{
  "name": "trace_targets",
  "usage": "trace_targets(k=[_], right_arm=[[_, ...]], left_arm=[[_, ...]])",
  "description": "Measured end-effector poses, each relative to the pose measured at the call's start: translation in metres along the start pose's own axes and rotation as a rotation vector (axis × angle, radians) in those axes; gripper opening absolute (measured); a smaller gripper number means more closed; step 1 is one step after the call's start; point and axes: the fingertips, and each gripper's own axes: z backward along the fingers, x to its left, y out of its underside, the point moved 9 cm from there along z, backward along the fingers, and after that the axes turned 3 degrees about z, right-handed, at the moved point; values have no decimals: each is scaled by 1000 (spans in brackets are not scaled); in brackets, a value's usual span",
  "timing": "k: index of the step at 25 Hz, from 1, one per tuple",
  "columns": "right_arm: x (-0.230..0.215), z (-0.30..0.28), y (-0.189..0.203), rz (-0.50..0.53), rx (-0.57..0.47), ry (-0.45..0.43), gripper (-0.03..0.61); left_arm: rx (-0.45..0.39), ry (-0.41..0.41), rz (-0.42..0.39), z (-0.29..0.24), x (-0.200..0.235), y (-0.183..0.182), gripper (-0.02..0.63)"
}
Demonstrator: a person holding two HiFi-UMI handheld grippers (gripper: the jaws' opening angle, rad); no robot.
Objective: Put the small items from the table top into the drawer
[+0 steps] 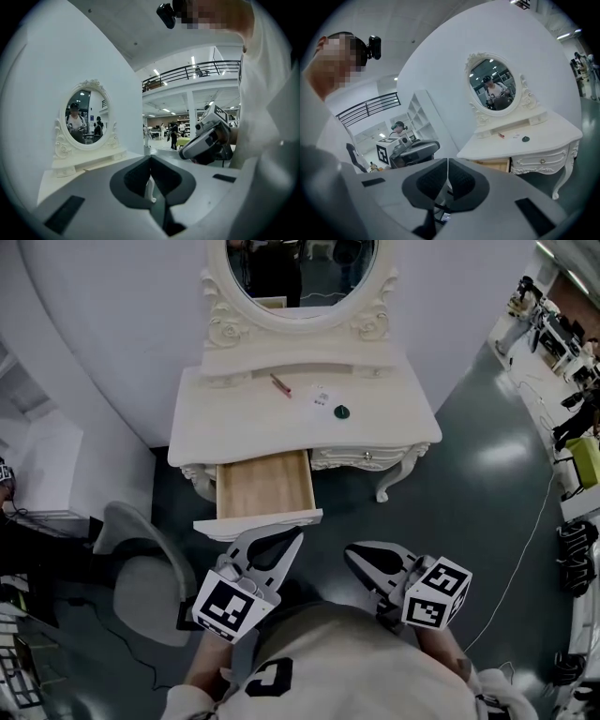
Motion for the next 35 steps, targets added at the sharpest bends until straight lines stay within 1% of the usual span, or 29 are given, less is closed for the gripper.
trace_targets(k=[5,7,12,15,20,25,29,32,35], right_arm=[[-5,-31,-12,-3,2,55,29],[-7,-41,-17,4,-6,77,29],[-18,-54,-26,27,-2,154,29],[-31,-59,-34,46,10,194,29],[-56,-67,-46,68,2,219,29],[-95,-81,-61,55,4,237,29],[-137,-95,-73,43,3,258,29],[-169,-106,-77,38,13,286,29],[-201,-117,-82,54,43,322,29]], left_arm=[[-6,25,29,10,27,3,58],[-11,40,28,11,35,6,58],[-25,62,40,12,50,10,58],[-33,63,51,8,55,11,58],[-37,45,67,-1,62,11,58],[-22,12,86,-16,72,8,58],[4,5,111,-39,80,7,58],[32,-3,125,-55,88,8,58],[56,-10,136,-71,97,6,58]])
